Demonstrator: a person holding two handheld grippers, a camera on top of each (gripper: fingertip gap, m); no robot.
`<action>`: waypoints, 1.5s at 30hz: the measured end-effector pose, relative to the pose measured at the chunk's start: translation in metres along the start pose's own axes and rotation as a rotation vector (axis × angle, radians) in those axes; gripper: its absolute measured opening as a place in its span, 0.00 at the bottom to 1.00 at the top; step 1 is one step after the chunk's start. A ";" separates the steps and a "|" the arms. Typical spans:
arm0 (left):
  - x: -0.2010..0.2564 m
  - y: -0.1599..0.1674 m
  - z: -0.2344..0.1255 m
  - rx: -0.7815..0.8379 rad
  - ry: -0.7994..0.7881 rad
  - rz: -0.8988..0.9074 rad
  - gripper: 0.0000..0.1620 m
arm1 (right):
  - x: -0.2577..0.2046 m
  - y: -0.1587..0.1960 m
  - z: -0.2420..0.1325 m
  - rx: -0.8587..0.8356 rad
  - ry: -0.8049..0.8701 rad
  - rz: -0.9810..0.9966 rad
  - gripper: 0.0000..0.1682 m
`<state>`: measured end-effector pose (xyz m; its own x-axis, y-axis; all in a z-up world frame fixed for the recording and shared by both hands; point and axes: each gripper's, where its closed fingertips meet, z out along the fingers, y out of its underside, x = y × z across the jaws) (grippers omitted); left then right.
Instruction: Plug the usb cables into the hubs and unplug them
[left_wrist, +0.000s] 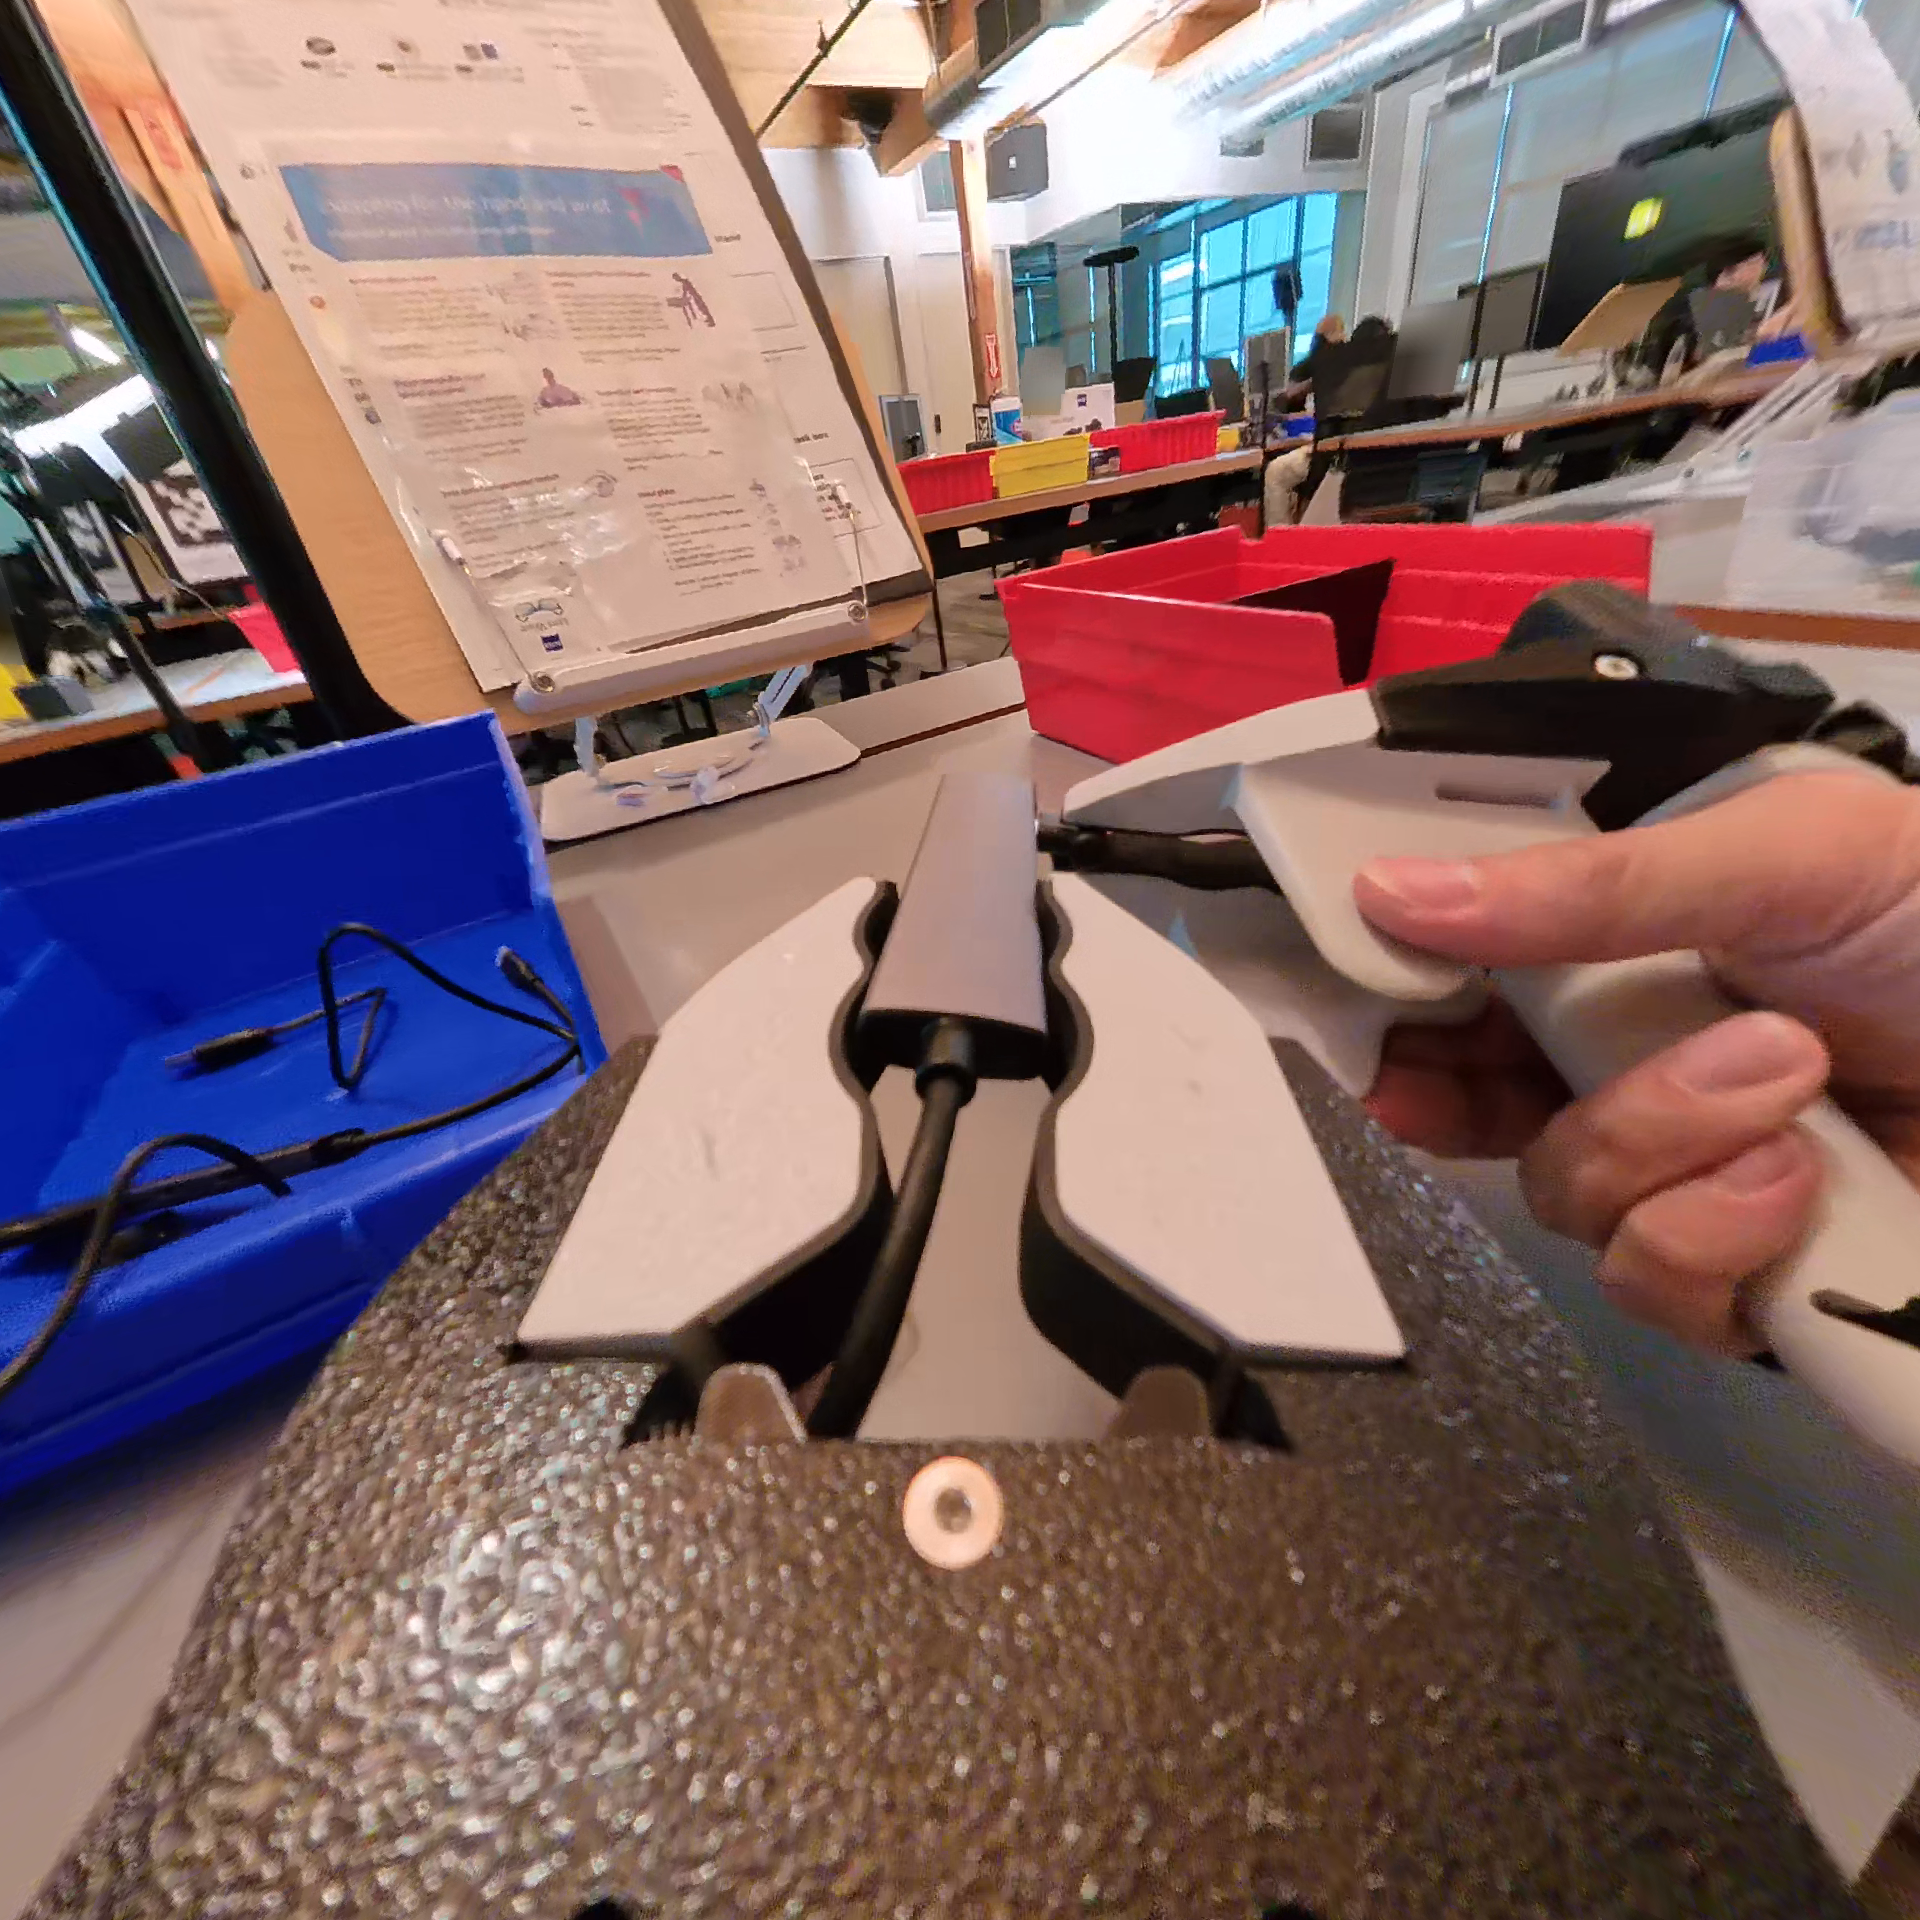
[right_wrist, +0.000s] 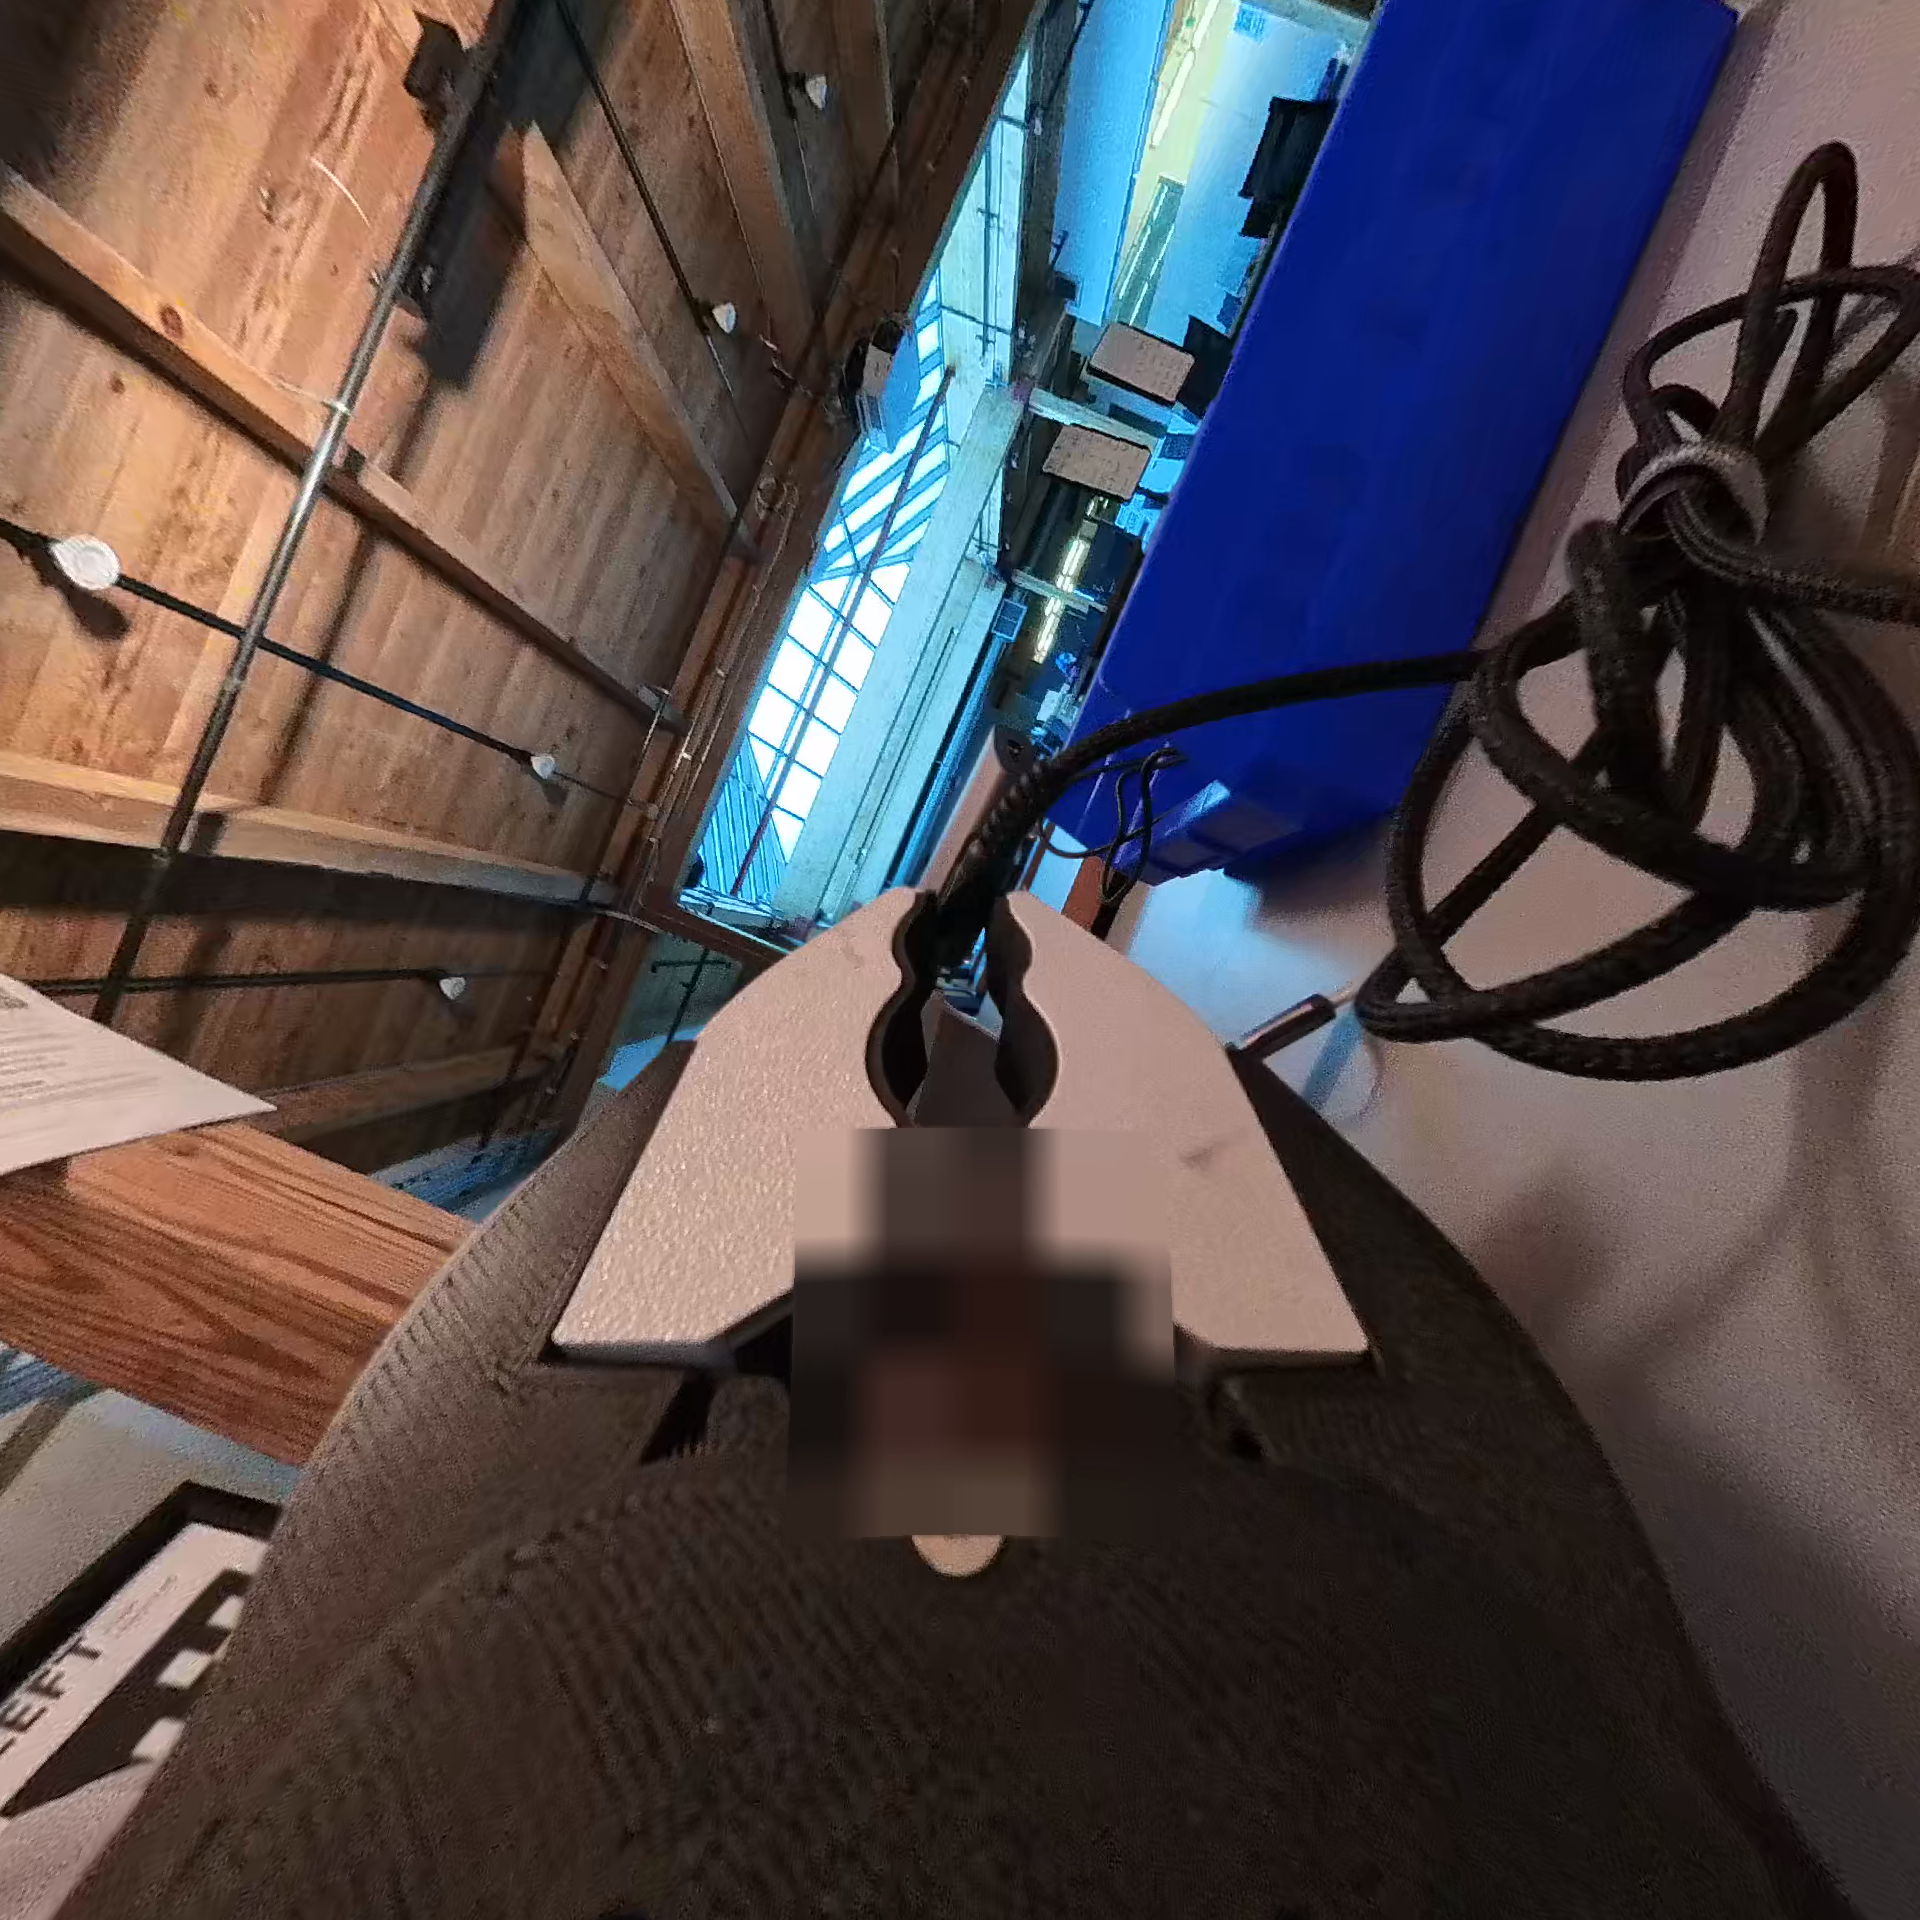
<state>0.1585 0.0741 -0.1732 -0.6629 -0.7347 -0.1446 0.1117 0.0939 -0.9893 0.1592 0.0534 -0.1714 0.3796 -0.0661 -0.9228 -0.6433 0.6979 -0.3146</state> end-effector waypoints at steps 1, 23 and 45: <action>0.003 -0.002 -0.001 0.000 0.003 0.026 0.16 | -0.002 0.001 -0.003 -0.001 -0.013 0.002 0.06; 0.054 -0.032 -0.002 0.050 0.109 0.168 0.16 | -0.039 0.003 -0.075 -0.038 -0.013 -0.151 0.01; 0.013 -0.048 -0.008 0.166 0.076 0.067 0.15 | -0.044 -0.007 -0.003 0.037 -0.056 -0.003 0.07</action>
<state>0.1384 0.0657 -0.1277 -0.7028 -0.6774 -0.2174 0.2742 0.0241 -0.9614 0.1452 0.0495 -0.1290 0.4186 -0.0287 -0.9077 -0.6179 0.7235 -0.3079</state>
